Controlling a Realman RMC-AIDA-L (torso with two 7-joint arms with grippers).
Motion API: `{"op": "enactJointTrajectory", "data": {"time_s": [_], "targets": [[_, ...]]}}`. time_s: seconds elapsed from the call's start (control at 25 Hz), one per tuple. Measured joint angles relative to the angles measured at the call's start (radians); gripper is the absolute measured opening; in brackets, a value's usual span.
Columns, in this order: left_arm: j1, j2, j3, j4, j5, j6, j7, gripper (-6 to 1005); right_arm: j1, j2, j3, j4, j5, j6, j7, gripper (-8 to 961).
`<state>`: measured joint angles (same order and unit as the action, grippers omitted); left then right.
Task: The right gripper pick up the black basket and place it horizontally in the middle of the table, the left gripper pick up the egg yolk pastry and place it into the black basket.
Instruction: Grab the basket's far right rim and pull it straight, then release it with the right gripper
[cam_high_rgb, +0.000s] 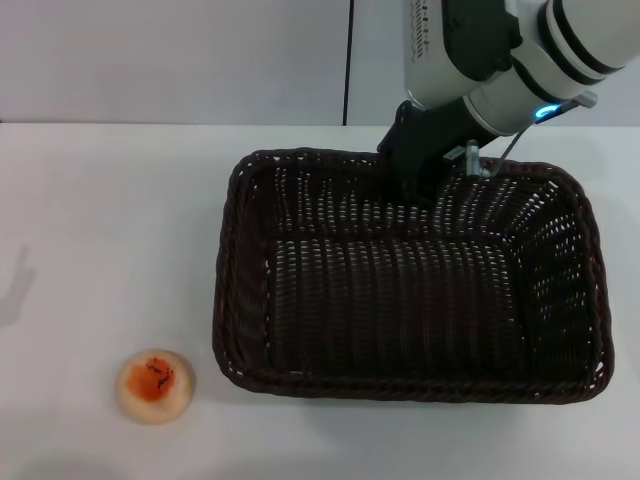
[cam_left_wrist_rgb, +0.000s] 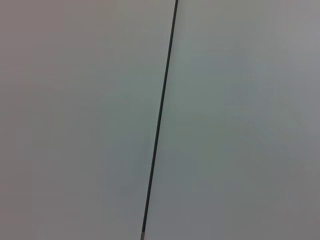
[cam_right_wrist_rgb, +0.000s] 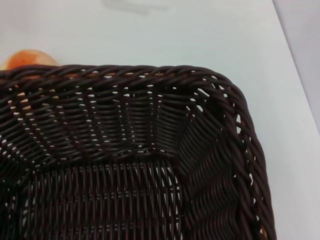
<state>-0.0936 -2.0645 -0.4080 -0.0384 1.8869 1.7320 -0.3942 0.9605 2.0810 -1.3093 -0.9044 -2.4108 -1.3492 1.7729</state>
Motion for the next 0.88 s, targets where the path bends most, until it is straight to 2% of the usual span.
{"op": "enactJointTrajectory", "data": {"time_s": [0.36,0.56,0.88], "targets": [[0.009,-0.002,0.005,0.000,0.005,0.012,0.000,788,-0.012,-0.001,-0.009,-0.006,-0.002,0.023,-0.003,295],[0.011,-0.002,0.007,0.000,0.006,0.014,0.000,786,-0.037,-0.001,-0.016,-0.041,0.001,0.024,-0.015,535],[0.010,-0.002,0.008,0.000,0.008,0.014,0.000,784,-0.055,0.000,-0.025,-0.068,0.002,0.020,-0.016,657]]}}
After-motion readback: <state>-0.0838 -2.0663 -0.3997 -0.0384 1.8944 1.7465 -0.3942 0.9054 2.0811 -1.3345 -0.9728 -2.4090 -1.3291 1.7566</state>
